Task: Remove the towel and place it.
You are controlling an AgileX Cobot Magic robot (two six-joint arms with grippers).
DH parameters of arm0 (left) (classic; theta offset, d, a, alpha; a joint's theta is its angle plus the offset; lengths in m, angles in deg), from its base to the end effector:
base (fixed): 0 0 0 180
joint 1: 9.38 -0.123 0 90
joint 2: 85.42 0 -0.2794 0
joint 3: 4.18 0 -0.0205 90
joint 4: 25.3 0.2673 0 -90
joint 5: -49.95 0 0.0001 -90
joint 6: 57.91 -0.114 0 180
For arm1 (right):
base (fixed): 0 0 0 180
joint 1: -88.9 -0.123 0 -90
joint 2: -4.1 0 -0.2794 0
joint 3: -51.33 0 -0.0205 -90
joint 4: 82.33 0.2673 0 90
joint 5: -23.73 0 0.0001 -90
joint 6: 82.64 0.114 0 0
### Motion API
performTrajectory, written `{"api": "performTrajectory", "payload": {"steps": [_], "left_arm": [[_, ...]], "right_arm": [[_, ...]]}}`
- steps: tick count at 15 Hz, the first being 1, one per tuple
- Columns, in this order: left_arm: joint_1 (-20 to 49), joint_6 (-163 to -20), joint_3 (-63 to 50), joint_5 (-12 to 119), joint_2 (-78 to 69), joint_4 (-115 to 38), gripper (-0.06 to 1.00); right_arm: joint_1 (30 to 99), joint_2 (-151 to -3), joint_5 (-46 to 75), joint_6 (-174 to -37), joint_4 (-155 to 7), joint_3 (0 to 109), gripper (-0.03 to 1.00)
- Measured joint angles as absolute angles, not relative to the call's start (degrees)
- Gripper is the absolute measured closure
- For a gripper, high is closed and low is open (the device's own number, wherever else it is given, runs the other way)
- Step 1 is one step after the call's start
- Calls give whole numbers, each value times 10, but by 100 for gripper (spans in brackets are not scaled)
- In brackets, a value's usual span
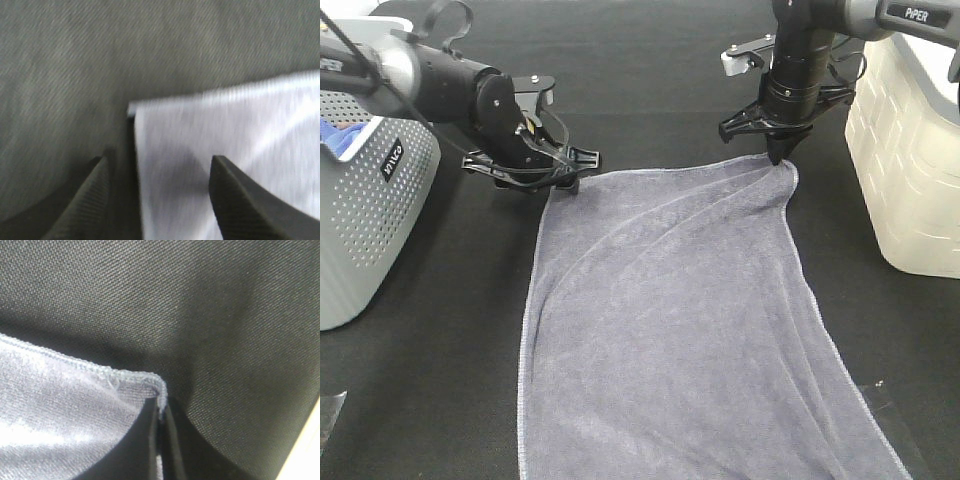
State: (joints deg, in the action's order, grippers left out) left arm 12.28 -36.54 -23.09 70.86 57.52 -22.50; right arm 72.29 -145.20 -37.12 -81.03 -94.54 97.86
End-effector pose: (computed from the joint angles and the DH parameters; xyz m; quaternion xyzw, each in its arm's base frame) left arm 0.4853 -0.1906 0.0654 0.0215 0.9532 -0.0963 0.2857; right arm 0.5216 0.1336 0.1194 -0.1662 0.9708 -0.0756 0.1556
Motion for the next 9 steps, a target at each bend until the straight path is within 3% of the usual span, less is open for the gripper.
{"api": "performTrajectory", "payload": {"steps": [3,5,7,9], "left_arm": [[123,-365,-265,711,606,-248,43],[123,-365,-269,711,610,-249,60],[123,-367,-270,713,611,-249,85],[123,-380,-278,724,611,-248,94]], "right_arm": [[723,-1452,-367,-810,-944,979,97],[723,-1452,-367,-810,-944,979,97],[723,-1452,-366,-810,-944,979,97],[723,-1452,-360,-810,-944,979,97]]}}
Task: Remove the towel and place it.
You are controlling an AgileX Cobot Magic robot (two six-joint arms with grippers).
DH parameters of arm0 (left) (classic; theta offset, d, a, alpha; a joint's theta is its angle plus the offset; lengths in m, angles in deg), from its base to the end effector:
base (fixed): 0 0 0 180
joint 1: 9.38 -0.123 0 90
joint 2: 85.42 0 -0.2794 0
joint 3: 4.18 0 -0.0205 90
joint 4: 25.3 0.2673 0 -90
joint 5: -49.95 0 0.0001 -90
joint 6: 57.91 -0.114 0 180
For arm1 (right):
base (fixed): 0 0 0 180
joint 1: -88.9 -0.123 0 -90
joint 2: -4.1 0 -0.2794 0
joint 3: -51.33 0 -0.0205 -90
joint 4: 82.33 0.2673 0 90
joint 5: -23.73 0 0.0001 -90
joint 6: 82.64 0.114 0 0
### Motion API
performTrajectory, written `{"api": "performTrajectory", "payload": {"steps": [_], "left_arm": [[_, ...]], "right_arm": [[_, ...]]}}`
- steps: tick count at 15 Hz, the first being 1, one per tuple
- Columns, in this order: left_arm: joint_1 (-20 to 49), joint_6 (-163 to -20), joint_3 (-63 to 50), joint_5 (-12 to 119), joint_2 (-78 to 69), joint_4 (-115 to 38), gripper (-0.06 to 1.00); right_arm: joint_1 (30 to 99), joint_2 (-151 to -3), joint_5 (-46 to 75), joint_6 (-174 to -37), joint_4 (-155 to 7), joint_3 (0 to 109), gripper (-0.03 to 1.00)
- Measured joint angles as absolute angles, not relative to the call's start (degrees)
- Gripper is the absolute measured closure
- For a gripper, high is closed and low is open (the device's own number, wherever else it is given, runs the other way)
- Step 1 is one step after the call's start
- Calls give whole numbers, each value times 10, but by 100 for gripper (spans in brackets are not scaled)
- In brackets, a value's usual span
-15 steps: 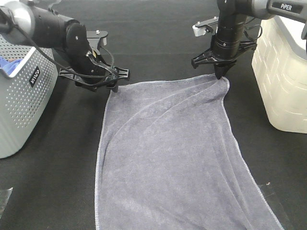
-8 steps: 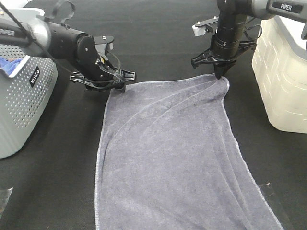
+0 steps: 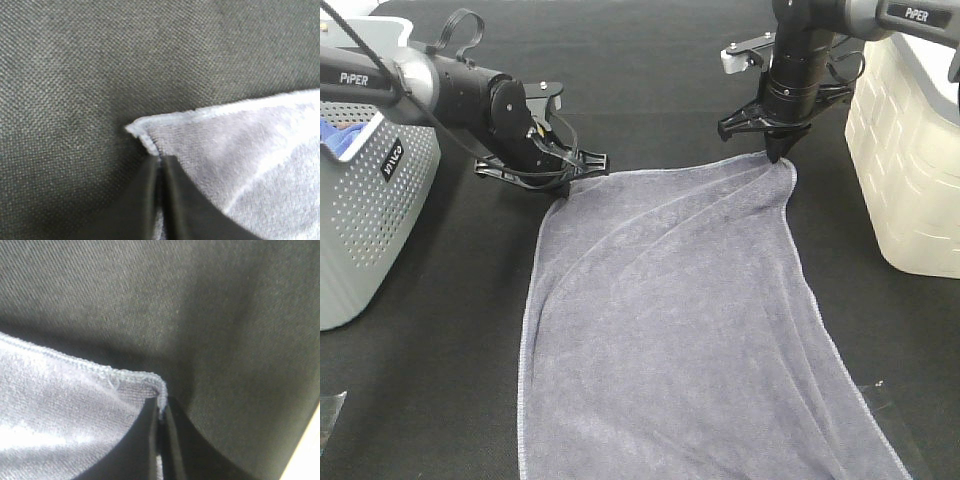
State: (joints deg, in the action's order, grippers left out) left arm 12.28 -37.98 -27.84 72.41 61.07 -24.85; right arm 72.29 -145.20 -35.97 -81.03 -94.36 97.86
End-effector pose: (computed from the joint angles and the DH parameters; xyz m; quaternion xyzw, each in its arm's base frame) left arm 0.4960 -0.1966 0.0558 0.0174 0.9543 -0.1035 0.2798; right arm 0.5235 0.1347 0.1199 -0.1664 0.9695 -0.0723 0.1651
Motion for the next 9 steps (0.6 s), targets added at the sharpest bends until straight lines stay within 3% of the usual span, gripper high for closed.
{"api": "performTrajectory", "payload": {"steps": [5,9], "left_arm": [[123,-381,-337,741,583,-130,94],[115,-294,-370,740,583,27,94]], "right_arm": [[723,-1452,-300,-810,-945,979,97],[723,-1452,-211,-810,-962,979,97]]}}
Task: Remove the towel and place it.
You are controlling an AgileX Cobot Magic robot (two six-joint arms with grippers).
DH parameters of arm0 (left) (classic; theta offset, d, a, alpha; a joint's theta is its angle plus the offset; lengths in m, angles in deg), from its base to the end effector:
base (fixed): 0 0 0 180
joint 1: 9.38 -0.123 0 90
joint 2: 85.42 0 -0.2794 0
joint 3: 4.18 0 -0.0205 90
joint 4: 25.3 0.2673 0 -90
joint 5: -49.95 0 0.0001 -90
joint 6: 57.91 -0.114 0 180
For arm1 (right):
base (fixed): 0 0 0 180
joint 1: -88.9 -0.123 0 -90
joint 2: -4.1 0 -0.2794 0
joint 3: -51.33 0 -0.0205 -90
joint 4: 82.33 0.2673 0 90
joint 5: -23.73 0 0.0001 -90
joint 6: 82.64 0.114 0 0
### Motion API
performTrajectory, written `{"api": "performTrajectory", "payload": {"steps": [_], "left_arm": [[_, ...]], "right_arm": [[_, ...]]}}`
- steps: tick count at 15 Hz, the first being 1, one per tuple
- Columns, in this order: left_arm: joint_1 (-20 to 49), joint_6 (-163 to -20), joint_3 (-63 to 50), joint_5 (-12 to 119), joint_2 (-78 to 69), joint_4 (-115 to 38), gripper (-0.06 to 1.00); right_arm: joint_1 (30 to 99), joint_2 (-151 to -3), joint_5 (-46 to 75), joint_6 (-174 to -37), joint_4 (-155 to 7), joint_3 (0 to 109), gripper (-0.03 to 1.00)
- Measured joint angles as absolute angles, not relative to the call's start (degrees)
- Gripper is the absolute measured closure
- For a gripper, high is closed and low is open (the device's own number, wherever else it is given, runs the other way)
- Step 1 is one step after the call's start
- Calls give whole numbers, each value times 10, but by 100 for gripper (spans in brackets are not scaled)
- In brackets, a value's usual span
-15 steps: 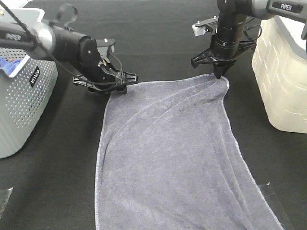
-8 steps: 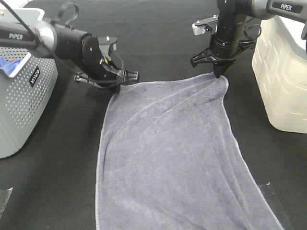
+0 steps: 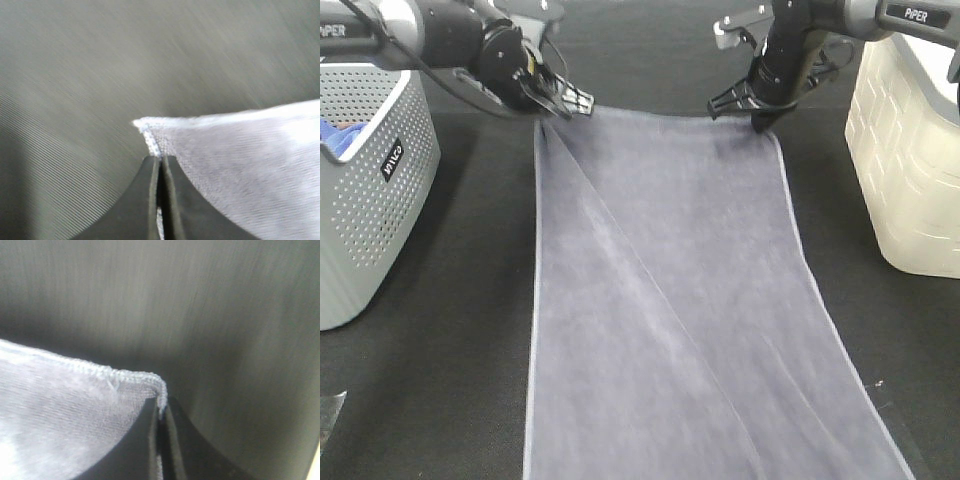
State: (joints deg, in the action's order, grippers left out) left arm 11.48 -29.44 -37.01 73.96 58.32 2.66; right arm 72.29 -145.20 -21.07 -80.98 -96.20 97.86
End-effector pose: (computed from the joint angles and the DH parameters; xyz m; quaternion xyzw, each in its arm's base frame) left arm 0.5356 -0.1808 0.1365 0.1063 0.9053 0.0042 0.4112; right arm 0.5489 0.1436 0.1326 -0.1820 0.9375 -0.0603 0.2905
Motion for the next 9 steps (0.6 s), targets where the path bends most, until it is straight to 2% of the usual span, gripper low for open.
{"api": "performTrajectory", "payload": {"steps": [9], "left_arm": [[51,-265,-387,494,606,62,94]], "right_arm": [[725,-1452,21,-810,-1065,979,97]]}}
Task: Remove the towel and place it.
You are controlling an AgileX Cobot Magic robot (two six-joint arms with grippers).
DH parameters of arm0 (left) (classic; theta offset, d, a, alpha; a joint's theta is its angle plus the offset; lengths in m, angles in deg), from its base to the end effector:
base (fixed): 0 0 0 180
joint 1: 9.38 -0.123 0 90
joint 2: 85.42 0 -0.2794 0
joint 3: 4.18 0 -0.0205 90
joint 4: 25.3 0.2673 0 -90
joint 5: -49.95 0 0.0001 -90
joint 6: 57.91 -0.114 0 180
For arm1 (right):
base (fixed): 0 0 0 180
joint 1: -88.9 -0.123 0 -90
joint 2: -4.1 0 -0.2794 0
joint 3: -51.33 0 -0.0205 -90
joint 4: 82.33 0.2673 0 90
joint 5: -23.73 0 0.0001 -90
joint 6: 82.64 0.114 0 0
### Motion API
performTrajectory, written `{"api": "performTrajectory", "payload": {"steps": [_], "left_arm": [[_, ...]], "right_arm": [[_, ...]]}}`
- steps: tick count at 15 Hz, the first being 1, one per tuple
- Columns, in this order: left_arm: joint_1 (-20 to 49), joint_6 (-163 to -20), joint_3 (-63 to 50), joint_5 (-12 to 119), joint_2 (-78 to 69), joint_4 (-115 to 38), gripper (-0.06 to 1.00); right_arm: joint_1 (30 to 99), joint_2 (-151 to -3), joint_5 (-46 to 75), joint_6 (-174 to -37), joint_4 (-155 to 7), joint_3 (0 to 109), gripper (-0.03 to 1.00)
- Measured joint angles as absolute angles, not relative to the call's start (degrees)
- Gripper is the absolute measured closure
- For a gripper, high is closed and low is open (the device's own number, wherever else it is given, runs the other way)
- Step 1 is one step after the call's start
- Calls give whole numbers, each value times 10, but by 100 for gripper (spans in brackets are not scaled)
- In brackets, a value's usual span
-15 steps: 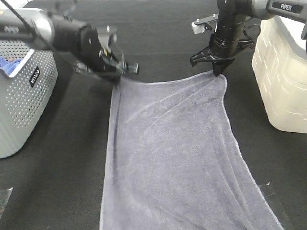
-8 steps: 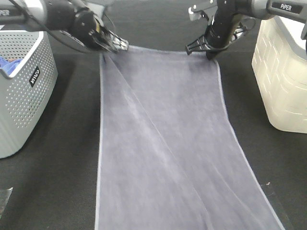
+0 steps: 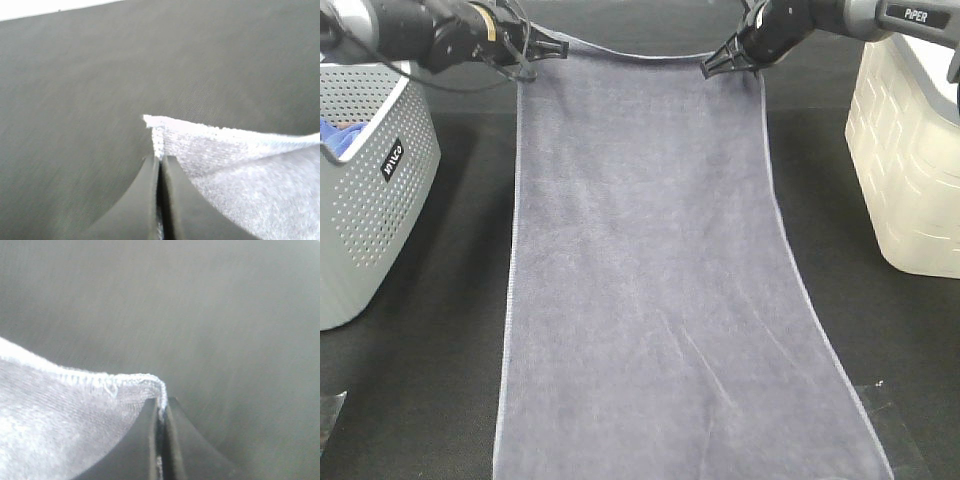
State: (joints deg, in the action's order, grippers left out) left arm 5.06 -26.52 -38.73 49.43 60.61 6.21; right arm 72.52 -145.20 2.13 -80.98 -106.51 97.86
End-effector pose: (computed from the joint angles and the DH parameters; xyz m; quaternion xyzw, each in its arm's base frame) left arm 0.5754 -0.1487 0.1593 0.1058 0.8175 -0.0725 0.5615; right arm 0.5808 0.1528 0.1657 -0.2459 0.8403 -0.0856 0.4756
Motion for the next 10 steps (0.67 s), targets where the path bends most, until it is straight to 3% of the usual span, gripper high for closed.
{"api": "performTrajectory", "payload": {"steps": [3,10], "left_arm": [[50,-284,-406,429,647,69,94],[50,-288,-466,410,705,70,94]], "right_arm": [[744,-1452,90,-809,-1078,979,97],[759,-1489,147,-809,-1081,979,97]]}}
